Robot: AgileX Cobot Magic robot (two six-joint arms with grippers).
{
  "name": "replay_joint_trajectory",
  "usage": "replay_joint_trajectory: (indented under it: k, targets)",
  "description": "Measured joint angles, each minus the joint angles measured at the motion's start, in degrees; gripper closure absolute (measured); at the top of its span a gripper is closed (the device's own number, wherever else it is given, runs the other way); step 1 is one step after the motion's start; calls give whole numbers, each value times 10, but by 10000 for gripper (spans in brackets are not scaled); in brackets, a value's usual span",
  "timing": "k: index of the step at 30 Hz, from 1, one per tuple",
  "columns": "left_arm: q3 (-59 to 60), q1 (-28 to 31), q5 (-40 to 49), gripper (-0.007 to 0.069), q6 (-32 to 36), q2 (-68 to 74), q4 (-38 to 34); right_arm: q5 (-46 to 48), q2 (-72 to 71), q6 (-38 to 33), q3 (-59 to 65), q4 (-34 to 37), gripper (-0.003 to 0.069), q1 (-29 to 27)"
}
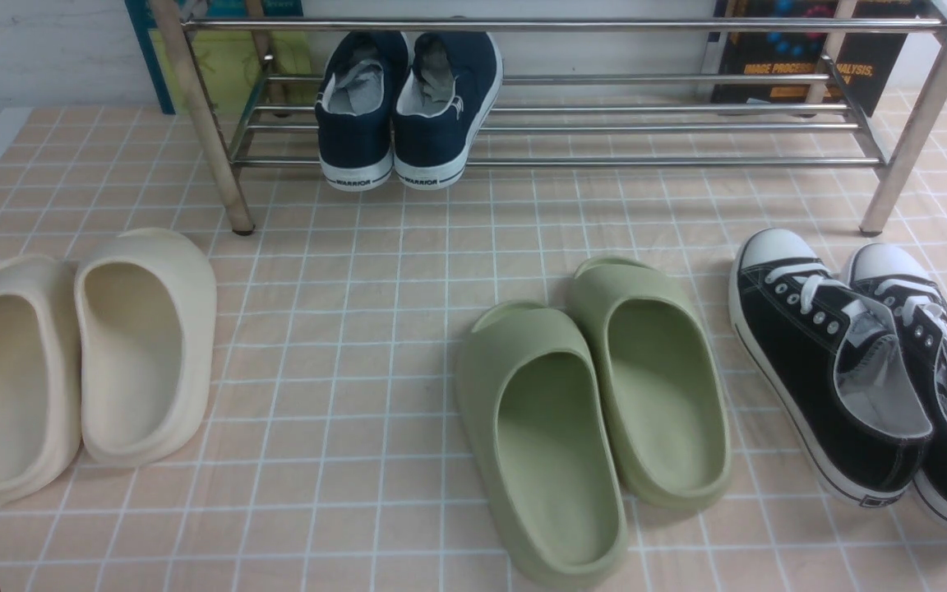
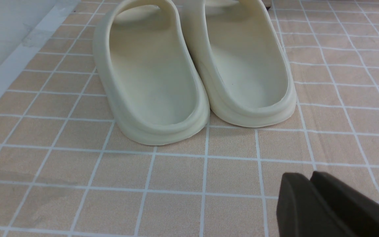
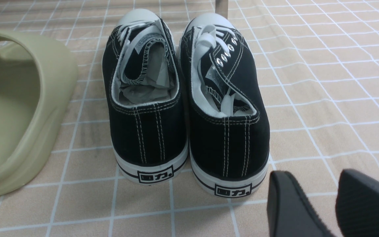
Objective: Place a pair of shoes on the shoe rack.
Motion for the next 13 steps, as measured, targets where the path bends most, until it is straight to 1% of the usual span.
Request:
replay_joint_trajectory:
  k: [13]
  targets:
    - [0, 0, 0, 531, 0, 0, 0, 0, 0, 0, 0, 0, 421, 0]
